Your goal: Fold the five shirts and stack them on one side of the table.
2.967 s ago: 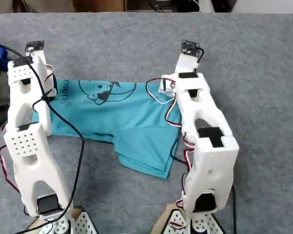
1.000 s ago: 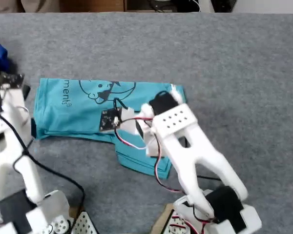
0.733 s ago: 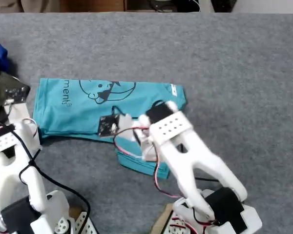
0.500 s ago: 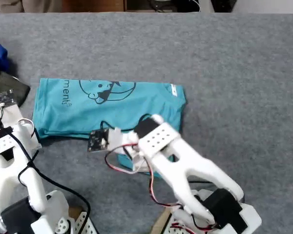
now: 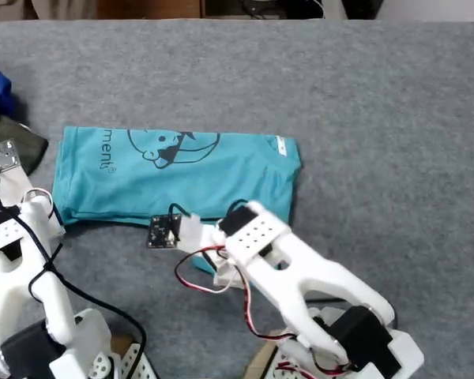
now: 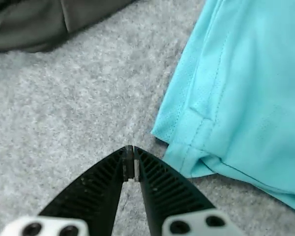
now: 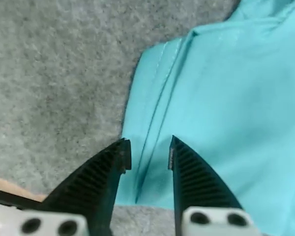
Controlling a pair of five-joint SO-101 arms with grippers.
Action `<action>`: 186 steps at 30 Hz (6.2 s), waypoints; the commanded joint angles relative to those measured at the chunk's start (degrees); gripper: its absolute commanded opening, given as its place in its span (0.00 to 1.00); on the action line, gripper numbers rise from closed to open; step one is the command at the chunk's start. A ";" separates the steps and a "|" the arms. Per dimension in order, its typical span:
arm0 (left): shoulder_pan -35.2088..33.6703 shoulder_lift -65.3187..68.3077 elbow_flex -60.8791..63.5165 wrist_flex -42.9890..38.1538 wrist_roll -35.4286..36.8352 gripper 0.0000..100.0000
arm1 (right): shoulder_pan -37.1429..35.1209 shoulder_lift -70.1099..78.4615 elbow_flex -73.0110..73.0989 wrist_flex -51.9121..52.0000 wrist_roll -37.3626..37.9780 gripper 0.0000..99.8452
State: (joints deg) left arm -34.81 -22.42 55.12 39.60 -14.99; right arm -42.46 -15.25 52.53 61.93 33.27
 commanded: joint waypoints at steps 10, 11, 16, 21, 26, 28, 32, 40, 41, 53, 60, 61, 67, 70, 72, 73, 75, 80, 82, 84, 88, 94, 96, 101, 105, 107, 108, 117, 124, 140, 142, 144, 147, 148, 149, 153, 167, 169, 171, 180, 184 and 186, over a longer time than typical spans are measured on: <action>-0.62 -1.45 0.00 -1.05 0.53 0.02 | -0.84 6.29 1.98 -5.54 -0.09 0.15; -0.62 -1.45 0.00 -1.05 0.53 0.02 | -0.84 7.87 0.84 -5.19 -0.26 0.15; -0.62 -1.45 0.00 -1.05 0.53 0.02 | -0.57 14.11 -3.74 -2.29 -0.44 0.14; -0.62 -1.45 0.09 -1.05 0.53 0.02 | -0.48 18.07 -7.34 -0.79 -3.78 0.00; -0.62 -1.45 0.09 -1.05 0.53 0.02 | -0.48 18.59 -8.13 -0.09 -5.89 0.00; -0.62 -1.45 0.09 -1.05 0.53 0.02 | -0.40 18.59 -8.31 -0.09 -7.56 0.00; -0.62 -1.45 0.09 -1.05 0.53 0.02 | -0.13 18.51 -10.07 1.58 -8.00 0.00; -0.62 -1.45 0.09 -0.97 0.53 0.02 | 9.19 19.03 -27.47 10.81 -4.66 0.00; -0.62 -1.45 0.09 -0.97 0.53 0.02 | 10.15 19.03 -29.93 11.69 -3.87 0.00; -0.62 -1.45 0.09 -1.05 0.53 0.02 | 17.89 33.71 -59.21 20.31 2.02 0.00; -0.62 -1.45 0.09 -1.05 0.53 0.02 | 19.47 48.31 -85.14 29.71 5.71 0.00; -0.62 -1.45 0.09 -1.05 0.53 0.02 | 19.56 50.51 -88.75 31.12 6.24 0.00; -0.62 -1.45 0.09 -1.05 0.53 0.02 | 19.47 61.85 -107.30 38.33 7.12 0.01; -0.62 -1.45 0.09 -1.05 0.53 0.02 | 19.47 65.19 -112.84 40.09 7.12 0.01; -0.62 -1.45 0.09 -1.05 0.53 0.02 | 19.47 65.45 -114.15 40.18 7.12 0.02; -0.62 -1.45 0.09 -1.05 0.53 0.02 | 19.38 65.36 -114.42 40.18 7.12 0.05; -0.62 -1.45 0.09 -1.05 0.53 0.02 | 19.38 65.01 -114.51 40.18 6.86 0.12; -0.62 -1.45 0.09 -1.05 0.53 0.02 | 19.65 62.37 -113.98 40.35 6.68 0.29; -0.62 -1.45 0.09 -1.05 0.53 0.02 | 19.65 61.14 -113.98 40.44 6.33 0.31; -0.62 -1.45 0.09 -1.05 0.53 0.02 | 19.30 59.91 -113.71 40.44 5.19 0.30; -0.62 -1.45 0.09 -1.05 0.53 0.02 | 17.98 55.25 -105.19 40.44 4.66 0.24; -0.62 -1.45 0.09 -1.05 0.53 0.02 | 16.13 43.47 -86.20 40.09 4.66 0.16; -0.62 -1.45 0.09 -1.05 0.53 0.02 | 16.04 39.87 -81.01 39.30 4.66 0.16; -0.62 -1.45 0.09 -1.05 0.53 0.02 | 16.04 34.15 -69.05 34.37 4.75 0.16; -0.53 -1.45 0.09 -1.05 0.53 0.02 | 14.81 32.75 -61.76 30.15 4.75 0.16; -0.53 -1.45 0.09 -1.05 0.53 0.02 | 13.23 32.66 -59.56 28.31 4.66 0.16; -0.53 -1.45 0.09 -1.05 0.53 0.02 | 12.44 32.66 -58.77 27.16 4.22 0.16; -0.53 -1.45 0.09 -1.05 0.53 0.02 | 11.12 33.01 -58.07 23.38 3.34 0.16; -0.53 -1.45 0.62 -1.14 0.53 0.02 | 12.44 33.10 -57.89 22.15 3.25 0.05; -0.35 -1.45 0.62 -1.14 0.44 0.02 | 13.76 26.51 -55.16 24.26 3.16 0.10; -0.35 -1.45 0.62 -1.14 0.44 0.02 | 12.70 26.51 -53.67 22.86 2.64 0.14; -0.44 -1.45 0.62 -1.14 0.44 0.02 | 12.44 26.51 -51.91 21.01 1.93 0.16; -0.53 -1.45 0.62 -1.14 0.44 0.02 | 12.35 26.51 -48.48 18.02 1.93 0.16; -0.53 -1.45 0.62 -1.14 0.44 0.02 | 12.35 26.51 -47.34 16.97 1.93 0.16; -0.53 -1.45 0.62 -1.14 0.44 0.02 | 12.35 26.51 -46.20 15.74 1.93 0.16; -0.53 -1.45 0.62 -1.14 0.44 0.02 | 12.35 26.51 -42.24 11.78 1.93 0.16; -0.53 -1.45 0.70 -1.14 0.44 0.02 | 19.47 25.98 -41.89 10.02 2.02 0.01; -0.53 -1.45 0.70 -1.14 0.44 0.02 | 20.88 25.98 -42.68 10.64 2.02 0.00; -0.53 -1.45 0.70 -1.14 0.44 0.02 | 21.41 25.98 -43.91 11.96 2.02 0.00; -0.53 -1.45 0.70 -1.14 0.44 0.02 | 22.37 20.62 -48.92 14.15 2.02 0.00; -0.53 -1.45 0.70 -1.14 0.44 0.02 | 24.75 18.33 -49.36 14.15 2.02 0.00; -0.53 -1.45 0.70 -1.14 0.44 0.02 | 26.68 18.15 -49.54 13.98 2.02 0.00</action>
State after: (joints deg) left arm -34.81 -22.42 55.82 39.08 -14.99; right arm -18.64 6.46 6.29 75.65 35.91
